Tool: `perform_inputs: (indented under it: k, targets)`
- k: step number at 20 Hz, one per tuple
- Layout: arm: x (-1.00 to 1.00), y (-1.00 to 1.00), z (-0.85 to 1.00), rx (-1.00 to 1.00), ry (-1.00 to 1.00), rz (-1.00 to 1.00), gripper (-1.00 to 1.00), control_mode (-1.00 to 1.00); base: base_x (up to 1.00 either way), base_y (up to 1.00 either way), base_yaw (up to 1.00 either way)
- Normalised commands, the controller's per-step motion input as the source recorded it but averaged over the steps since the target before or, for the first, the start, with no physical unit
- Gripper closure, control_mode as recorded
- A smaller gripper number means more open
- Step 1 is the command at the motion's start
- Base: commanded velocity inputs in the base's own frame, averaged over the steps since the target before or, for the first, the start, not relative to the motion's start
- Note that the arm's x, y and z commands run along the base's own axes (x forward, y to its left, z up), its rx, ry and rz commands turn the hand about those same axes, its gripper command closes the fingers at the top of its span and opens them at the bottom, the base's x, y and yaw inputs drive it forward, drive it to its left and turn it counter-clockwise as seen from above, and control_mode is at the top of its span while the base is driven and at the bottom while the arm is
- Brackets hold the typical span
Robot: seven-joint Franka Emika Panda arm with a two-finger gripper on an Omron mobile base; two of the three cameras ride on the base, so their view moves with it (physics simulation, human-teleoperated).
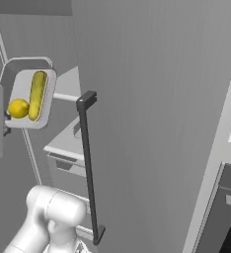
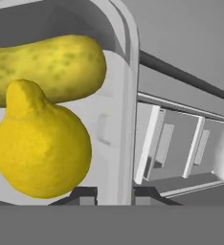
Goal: Take the meat container that has the shrimp and place it on the second highest rack of the freezer. Then take the vegetable container that has the lemon and cucumber and place it on the highest rack of the freezer.
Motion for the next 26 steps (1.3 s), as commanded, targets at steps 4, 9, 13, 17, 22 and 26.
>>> perform_inputs:
  k: [4,9,13,17,22,26]
  targets:
    - [1.0,0.19,0.36,0.0,0.18,0.0,1.0,-1.0,0.0,0.0,0.0]
    - [1.0,0.0,0.2,0.0,0.14,-0.02,1.0,-1.0,0.0,0.0,0.0]
    - [1.0,-0.18,0.0,0.0,0.06,-0.04,1.0,-1.0,0.0,0.0,0.0]
    - [1.0,-0.12,-0.01,0.0,0.08,-0.06,1.0,-1.0,0.0,0.0,0.0]
    - [1.0,-0.13,-0.12,0.0,0.17,-0.03,1.0,-1.0,0.0,0.0,0.0]
    - [1.0,0.0,-0.31,0.0,0.2,-0.02,1.0,-1.0,0.0,0.0,0.0]
